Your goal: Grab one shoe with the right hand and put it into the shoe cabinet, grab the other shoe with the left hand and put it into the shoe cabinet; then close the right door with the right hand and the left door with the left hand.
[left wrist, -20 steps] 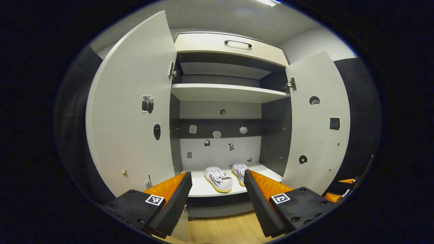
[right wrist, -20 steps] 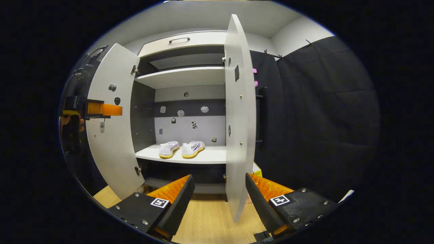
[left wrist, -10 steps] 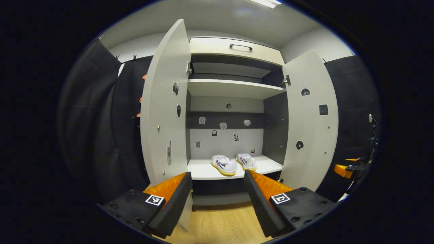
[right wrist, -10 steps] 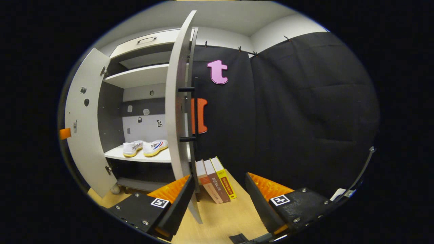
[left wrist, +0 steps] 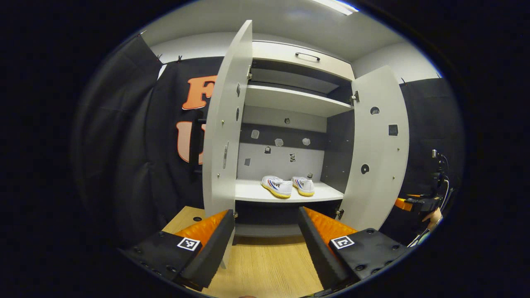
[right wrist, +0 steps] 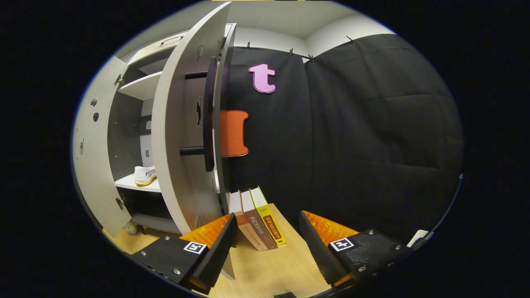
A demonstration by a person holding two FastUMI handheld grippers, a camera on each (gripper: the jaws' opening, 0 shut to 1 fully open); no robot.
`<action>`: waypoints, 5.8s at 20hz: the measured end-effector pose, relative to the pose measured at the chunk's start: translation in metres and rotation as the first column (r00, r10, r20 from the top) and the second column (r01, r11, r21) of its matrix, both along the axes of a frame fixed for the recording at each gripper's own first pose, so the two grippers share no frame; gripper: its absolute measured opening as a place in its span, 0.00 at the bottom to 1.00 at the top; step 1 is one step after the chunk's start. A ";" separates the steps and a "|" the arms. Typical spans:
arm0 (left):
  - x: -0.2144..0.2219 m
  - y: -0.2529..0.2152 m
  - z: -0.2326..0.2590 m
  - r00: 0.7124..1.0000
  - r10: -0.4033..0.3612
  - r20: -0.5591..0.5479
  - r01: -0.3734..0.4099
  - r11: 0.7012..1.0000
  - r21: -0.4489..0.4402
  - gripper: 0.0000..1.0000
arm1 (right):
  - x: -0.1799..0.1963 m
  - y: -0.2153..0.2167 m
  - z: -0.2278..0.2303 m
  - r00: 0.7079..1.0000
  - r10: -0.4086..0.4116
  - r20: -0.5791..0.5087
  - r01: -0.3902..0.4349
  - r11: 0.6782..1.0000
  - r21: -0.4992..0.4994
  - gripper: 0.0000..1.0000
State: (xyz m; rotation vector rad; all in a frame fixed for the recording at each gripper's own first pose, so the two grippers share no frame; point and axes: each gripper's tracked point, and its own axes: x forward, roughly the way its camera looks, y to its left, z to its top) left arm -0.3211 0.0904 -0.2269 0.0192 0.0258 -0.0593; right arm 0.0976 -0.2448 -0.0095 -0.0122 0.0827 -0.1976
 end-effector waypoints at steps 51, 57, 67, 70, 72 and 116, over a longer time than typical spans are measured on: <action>0.038 0.196 -0.014 0.973 0.233 -0.004 -0.233 0.972 0.019 0.96 | 0.123 0.245 0.003 0.961 0.277 -0.018 -0.277 0.961 0.012 0.92; 0.061 0.188 -0.029 0.979 0.199 -0.034 -0.197 0.979 0.054 0.96 | 0.129 0.248 0.006 0.969 0.245 -0.020 -0.245 0.967 -0.066 0.92; 0.080 0.167 -0.037 0.992 0.112 -0.055 -0.112 0.994 0.007 0.98 | 0.135 0.249 0.005 0.974 0.228 -0.015 -0.228 0.972 -0.062 0.92; 0.081 0.154 -0.039 0.995 0.076 -0.059 -0.077 0.997 -0.009 0.98 | 0.132 0.248 0.007 0.978 0.207 -0.033 -0.209 0.973 -0.096 0.92; 0.079 0.152 -0.038 0.996 0.071 -0.052 -0.070 0.997 0.020 0.95 | 0.124 0.247 0.011 0.976 0.214 -0.034 -0.217 0.968 -0.126 0.92; 0.219 -0.037 -0.095 0.984 -0.086 -0.158 0.096 0.994 0.055 0.97 | -0.025 0.082 0.027 0.997 0.071 -0.034 -0.073 0.995 -0.074 0.94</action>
